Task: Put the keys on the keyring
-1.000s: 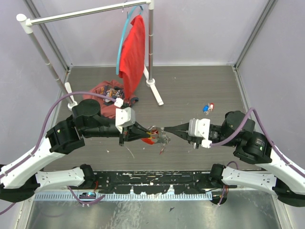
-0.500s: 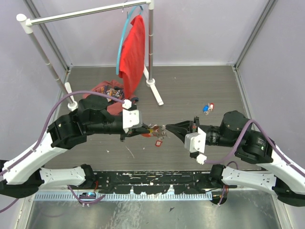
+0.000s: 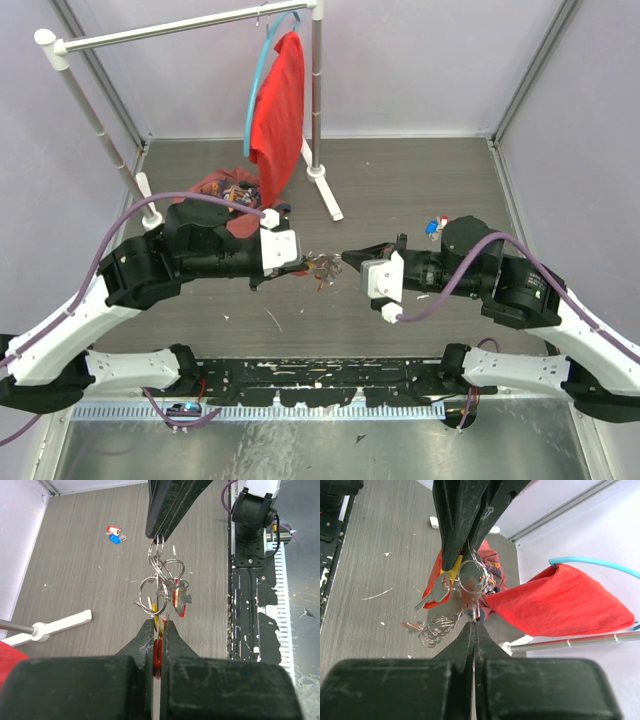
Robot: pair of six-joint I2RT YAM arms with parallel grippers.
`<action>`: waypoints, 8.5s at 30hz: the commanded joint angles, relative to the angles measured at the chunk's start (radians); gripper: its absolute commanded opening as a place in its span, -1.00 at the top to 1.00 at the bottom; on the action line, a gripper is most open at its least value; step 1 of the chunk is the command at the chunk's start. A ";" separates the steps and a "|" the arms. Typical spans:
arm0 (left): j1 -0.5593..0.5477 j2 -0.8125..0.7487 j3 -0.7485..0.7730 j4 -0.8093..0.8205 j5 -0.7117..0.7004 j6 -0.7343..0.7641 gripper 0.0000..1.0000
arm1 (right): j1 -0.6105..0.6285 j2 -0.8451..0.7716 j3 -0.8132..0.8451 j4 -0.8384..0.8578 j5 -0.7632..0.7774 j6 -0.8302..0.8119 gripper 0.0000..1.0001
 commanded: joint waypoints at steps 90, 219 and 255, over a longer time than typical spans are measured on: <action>-0.019 -0.221 -0.135 0.324 0.264 -0.309 1.00 | -0.002 -0.168 -0.417 1.175 -0.239 0.844 0.11; -0.019 -0.208 -0.114 0.198 -0.207 -0.162 1.00 | -0.001 0.160 0.155 0.066 0.121 0.554 0.98; -0.019 -0.212 -0.149 0.227 -0.277 -0.217 1.00 | 0.029 0.028 -0.011 0.292 0.223 0.629 0.39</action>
